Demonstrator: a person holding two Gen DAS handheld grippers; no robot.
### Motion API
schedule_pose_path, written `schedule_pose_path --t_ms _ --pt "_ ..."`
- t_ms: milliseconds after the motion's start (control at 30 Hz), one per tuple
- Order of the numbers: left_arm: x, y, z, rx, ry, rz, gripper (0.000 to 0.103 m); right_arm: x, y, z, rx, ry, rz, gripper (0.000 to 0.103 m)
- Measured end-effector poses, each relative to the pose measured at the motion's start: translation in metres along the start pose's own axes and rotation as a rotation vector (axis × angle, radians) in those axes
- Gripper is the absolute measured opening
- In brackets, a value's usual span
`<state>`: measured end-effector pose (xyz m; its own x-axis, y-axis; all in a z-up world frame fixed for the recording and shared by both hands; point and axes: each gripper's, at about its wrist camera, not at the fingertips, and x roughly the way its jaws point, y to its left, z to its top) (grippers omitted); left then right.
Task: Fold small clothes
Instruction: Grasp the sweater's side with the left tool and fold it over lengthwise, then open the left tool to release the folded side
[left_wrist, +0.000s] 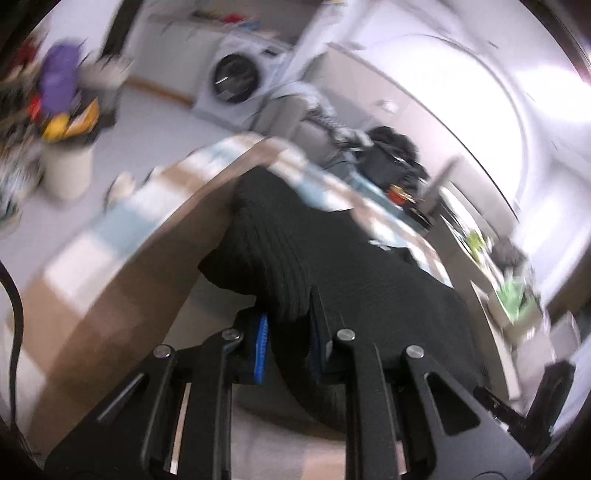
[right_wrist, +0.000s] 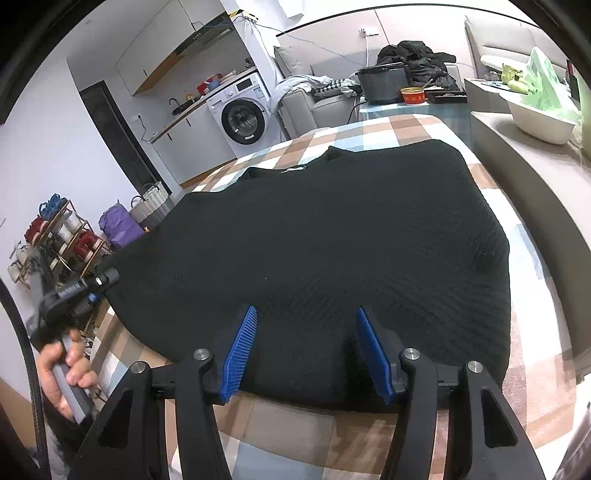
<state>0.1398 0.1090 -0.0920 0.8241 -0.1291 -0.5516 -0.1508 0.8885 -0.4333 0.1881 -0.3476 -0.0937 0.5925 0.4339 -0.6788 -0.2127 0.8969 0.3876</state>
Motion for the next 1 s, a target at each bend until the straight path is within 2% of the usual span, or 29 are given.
schedule_pose_path --t_ms 167,300,400,467,533,600,667,733,833,900,1000 --pt "0.010 -0.079 0.029 0.235 -0.028 -0.092 0.015 -0.006 -0.007 0.004 0.015 -0.014 -0.001 0.057" --pt "0.030 -0.166 0.027 0.411 -0.008 -0.213 0.014 -0.018 -0.020 0.008 0.040 -0.041 -0.028 0.057" --pt "0.040 -0.228 -0.001 0.528 0.051 -0.308 0.014 -0.030 -0.036 0.012 0.071 -0.074 -0.056 0.057" --pt "0.048 -0.264 -0.033 0.634 0.136 -0.378 0.015 -0.037 -0.047 0.013 0.091 -0.086 -0.076 0.057" --pt "0.061 -0.282 -0.070 0.719 0.246 -0.423 0.016 -0.041 -0.058 0.014 0.110 -0.092 -0.093 0.058" --pt "0.069 -0.284 -0.097 0.763 0.317 -0.408 0.017 -0.044 -0.066 0.013 0.121 -0.090 -0.105 0.058" --pt "0.074 -0.277 -0.108 0.745 0.364 -0.414 0.021 -0.046 -0.071 0.013 0.127 -0.085 -0.113 0.058" --pt "0.071 -0.265 -0.113 0.696 0.392 -0.437 0.034 -0.047 -0.074 0.013 0.131 -0.087 -0.117 0.058" --pt "0.060 -0.244 -0.101 0.649 0.344 -0.401 0.054 -0.049 -0.077 0.013 0.141 -0.093 -0.101 0.058" --pt "0.054 -0.228 -0.090 0.631 0.306 -0.366 0.058 -0.051 -0.076 0.014 0.144 -0.098 -0.090 0.058" --pt "0.043 -0.201 -0.078 0.576 0.276 -0.324 0.069 -0.059 -0.076 0.015 0.156 -0.116 -0.078 0.058"
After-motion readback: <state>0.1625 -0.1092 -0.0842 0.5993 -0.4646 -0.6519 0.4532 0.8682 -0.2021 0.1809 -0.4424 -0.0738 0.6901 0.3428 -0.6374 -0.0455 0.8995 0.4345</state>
